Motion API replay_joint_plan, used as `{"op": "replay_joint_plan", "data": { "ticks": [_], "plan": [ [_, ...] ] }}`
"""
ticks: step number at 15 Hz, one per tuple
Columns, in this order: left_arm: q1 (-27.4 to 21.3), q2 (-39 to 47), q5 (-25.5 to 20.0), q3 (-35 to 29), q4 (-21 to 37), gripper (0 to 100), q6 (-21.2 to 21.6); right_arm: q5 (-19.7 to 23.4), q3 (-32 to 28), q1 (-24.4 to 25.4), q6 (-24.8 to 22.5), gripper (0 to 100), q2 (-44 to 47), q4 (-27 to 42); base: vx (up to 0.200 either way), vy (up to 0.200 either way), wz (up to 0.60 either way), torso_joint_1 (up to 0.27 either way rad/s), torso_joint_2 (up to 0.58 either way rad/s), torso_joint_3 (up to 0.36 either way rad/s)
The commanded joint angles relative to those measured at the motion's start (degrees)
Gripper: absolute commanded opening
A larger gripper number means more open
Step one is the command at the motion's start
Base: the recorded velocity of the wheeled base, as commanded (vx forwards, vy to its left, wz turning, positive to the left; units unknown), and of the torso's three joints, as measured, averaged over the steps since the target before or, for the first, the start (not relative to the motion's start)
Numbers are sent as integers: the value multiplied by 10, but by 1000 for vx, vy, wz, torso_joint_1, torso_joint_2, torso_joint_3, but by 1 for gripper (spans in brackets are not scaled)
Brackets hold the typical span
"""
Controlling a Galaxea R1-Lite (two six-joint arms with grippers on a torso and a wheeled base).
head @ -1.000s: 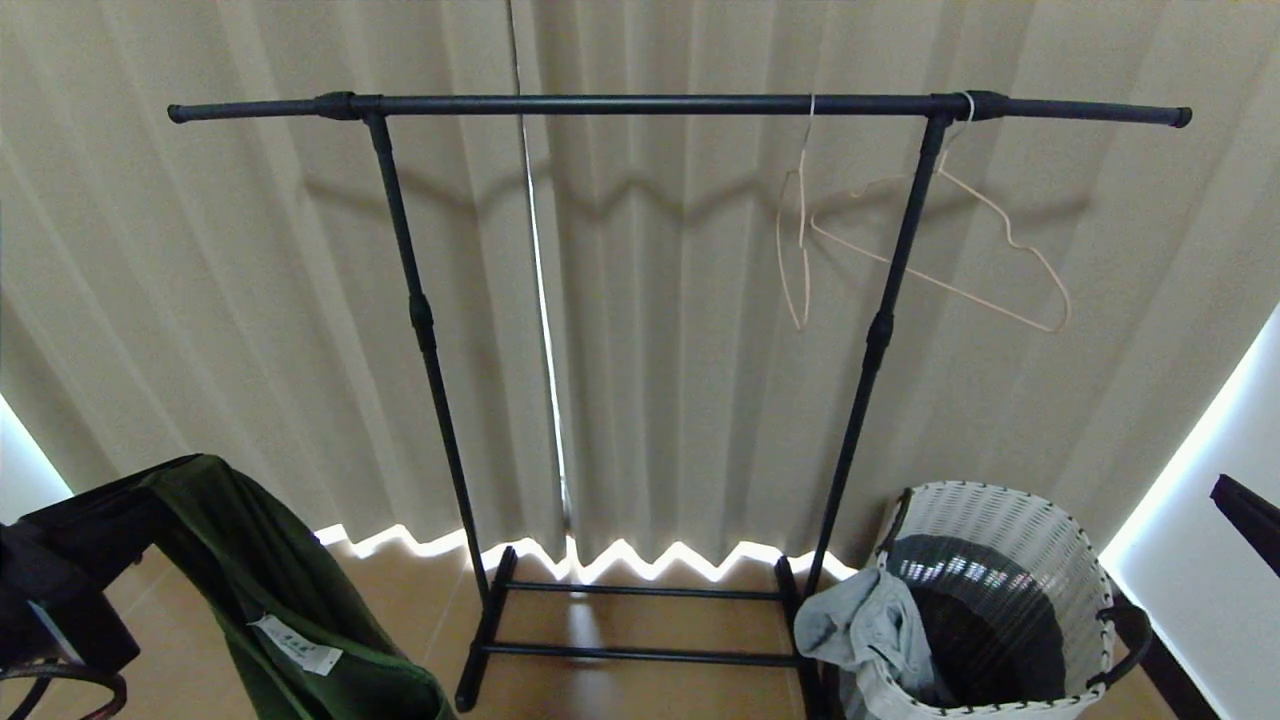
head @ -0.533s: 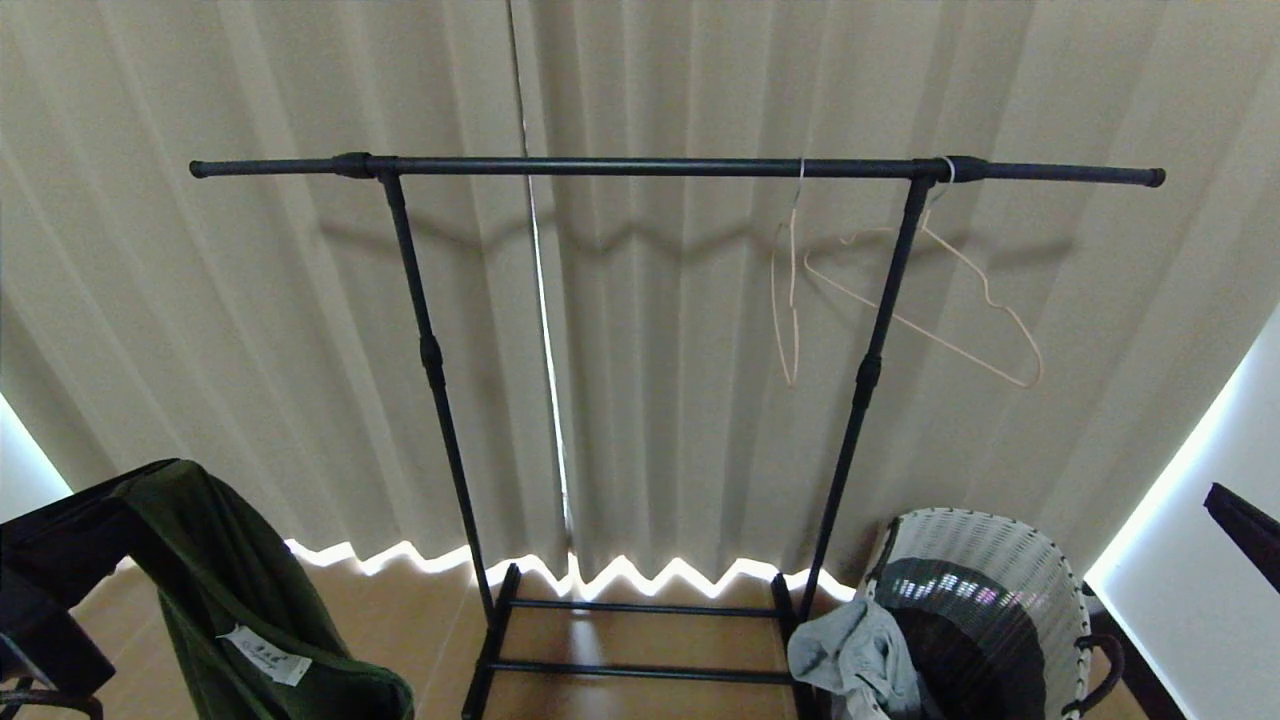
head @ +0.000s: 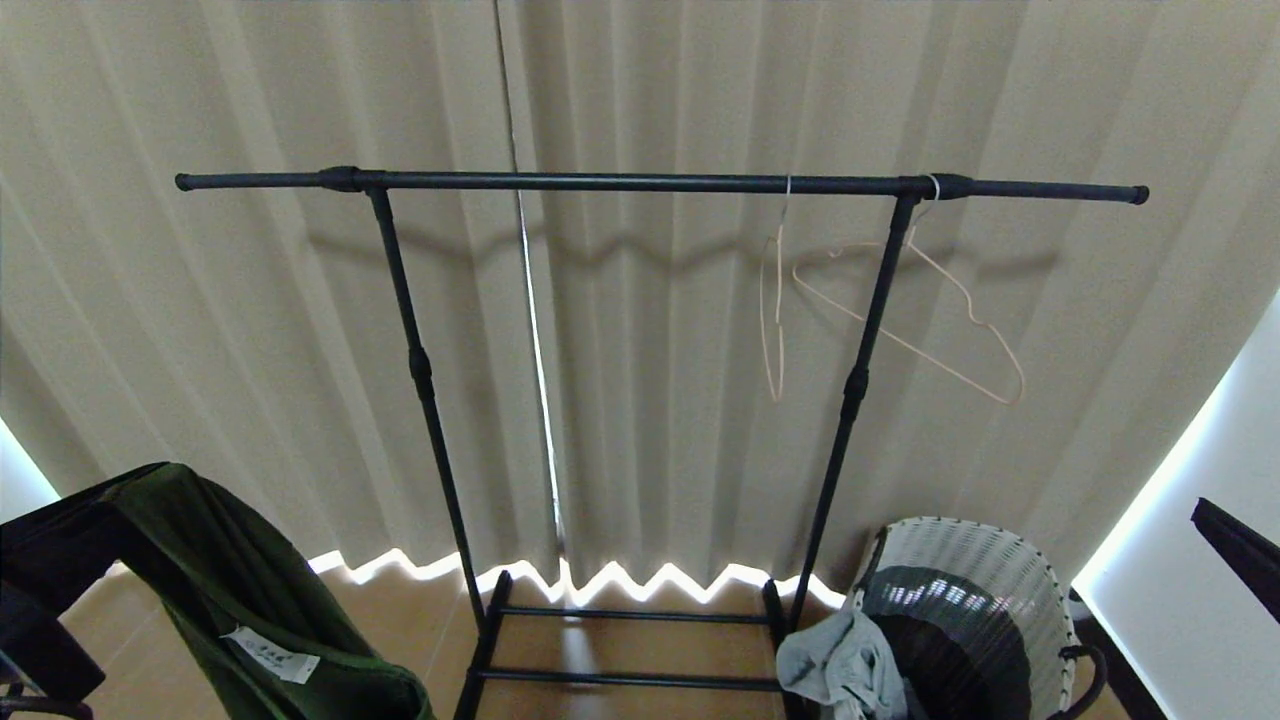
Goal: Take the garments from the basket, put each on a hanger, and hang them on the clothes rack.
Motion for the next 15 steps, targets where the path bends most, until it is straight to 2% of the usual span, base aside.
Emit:
{"op": "replay_joint_plan", "data": {
  "ticks": [1,6,12,15],
  "plan": [
    [0,1,1,1,-1,0,1,0,0,0,0,100,2,1,0,-200,0,7,-2,2],
    [0,1,0,3,-2,0,1,0,0,0,0,100,2,2,0,-200,0,5,0,0],
    [-1,2,-1,9,-2,0,0,0,0,0,0,100,2,3,0,0,0,0,0,0],
    [0,1,-1,10,-1,0,-1,0,1,0,0,100,5,4,200,0,0,-1,-1,1]
  ]
}}
